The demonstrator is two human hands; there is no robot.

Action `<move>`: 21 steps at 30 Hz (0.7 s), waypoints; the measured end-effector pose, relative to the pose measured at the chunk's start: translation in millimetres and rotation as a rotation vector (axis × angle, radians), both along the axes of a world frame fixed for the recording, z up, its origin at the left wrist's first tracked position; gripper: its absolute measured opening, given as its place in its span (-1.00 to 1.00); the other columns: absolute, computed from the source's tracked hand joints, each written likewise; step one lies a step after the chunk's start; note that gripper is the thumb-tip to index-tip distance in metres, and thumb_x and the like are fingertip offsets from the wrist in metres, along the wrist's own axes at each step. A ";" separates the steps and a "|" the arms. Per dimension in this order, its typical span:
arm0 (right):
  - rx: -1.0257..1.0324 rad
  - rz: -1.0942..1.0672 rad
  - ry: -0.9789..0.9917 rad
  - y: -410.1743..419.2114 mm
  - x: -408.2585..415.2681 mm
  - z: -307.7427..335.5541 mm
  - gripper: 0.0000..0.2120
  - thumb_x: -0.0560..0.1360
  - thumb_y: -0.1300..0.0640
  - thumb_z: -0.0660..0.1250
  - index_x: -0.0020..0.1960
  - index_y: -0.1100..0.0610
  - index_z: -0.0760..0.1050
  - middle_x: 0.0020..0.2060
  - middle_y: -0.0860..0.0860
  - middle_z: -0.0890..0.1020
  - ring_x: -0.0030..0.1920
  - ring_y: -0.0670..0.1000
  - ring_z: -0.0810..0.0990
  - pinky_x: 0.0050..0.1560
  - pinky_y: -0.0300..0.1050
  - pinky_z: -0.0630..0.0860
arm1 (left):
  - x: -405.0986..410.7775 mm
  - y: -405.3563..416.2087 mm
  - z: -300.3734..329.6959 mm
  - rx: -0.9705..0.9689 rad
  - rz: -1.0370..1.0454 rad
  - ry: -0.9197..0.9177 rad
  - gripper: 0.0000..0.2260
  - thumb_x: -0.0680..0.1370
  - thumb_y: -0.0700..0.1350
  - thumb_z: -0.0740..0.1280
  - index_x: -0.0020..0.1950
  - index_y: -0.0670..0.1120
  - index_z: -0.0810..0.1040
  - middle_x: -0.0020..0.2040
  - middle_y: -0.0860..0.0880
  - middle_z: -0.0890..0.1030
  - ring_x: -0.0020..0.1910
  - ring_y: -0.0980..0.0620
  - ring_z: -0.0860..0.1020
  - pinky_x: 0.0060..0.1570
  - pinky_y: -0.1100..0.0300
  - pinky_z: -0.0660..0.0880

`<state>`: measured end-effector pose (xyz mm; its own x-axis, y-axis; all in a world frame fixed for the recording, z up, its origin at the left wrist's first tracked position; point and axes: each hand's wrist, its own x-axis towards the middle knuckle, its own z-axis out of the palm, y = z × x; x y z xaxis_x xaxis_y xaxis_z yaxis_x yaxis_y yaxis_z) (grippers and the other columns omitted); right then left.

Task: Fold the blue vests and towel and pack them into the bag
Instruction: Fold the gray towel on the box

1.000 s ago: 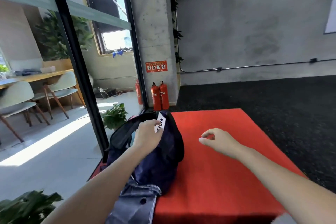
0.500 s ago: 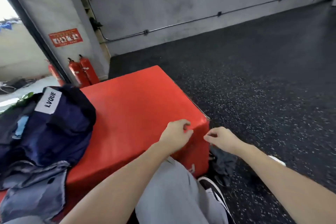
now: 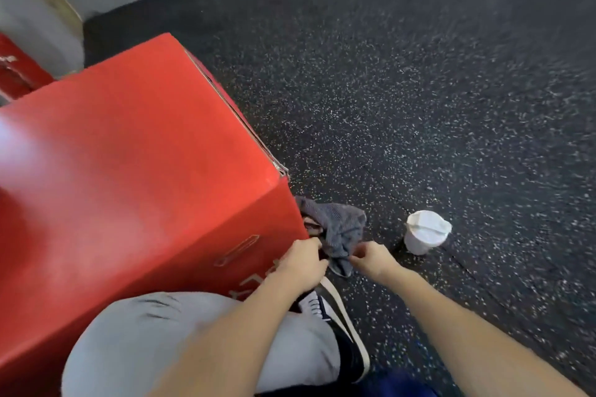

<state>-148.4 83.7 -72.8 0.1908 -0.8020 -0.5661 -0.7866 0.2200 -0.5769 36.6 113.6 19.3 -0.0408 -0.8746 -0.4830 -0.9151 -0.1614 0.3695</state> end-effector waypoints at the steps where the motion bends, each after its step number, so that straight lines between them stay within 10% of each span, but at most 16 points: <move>1: 0.009 -0.010 -0.006 -5.4 4.8 -12.7 -0.80 0.55 0.02 0.36 -0.17 0.11 0.56 -0.24 0.02 0.63 -0.11 0.07 0.64 -0.17 -0.11 0.45 | -0.3 -2.9 -10.6 0.021 0.017 -0.010 -0.72 0.58 -0.04 0.32 0.26 -0.10 0.54 0.17 -0.17 0.61 0.15 -0.22 0.58 0.07 0.02 0.54; 11: 0.009 -0.200 0.023 -68.3 62.7 -82.5 -0.62 0.41 -0.22 0.35 -0.03 0.09 0.47 -0.09 0.07 0.59 -0.07 0.14 0.60 -0.19 -0.07 0.43 | 9.5 -23.7 -80.5 0.110 0.097 0.065 -0.61 0.55 -0.03 0.38 0.36 -0.10 0.52 0.21 -0.14 0.63 0.19 -0.12 0.59 0.25 0.01 0.49; 21: -0.088 -0.304 -0.106 -77.9 58.8 -36.8 -0.85 0.50 0.22 0.27 -0.25 0.16 0.39 -0.36 0.07 0.49 -0.28 0.07 0.46 -0.18 0.07 0.48 | 25.2 -29.5 -51.3 0.051 0.129 0.099 -0.61 0.56 -0.04 0.39 0.38 -0.08 0.52 0.26 -0.11 0.61 0.25 -0.09 0.55 0.28 0.09 0.45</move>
<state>-89.5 5.7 -109.6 -0.0103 -0.8764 -0.4816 -0.6270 0.3808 -0.6796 61.9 84.1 -32.0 0.0208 -0.8501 -0.5262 -0.8449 -0.2964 0.4453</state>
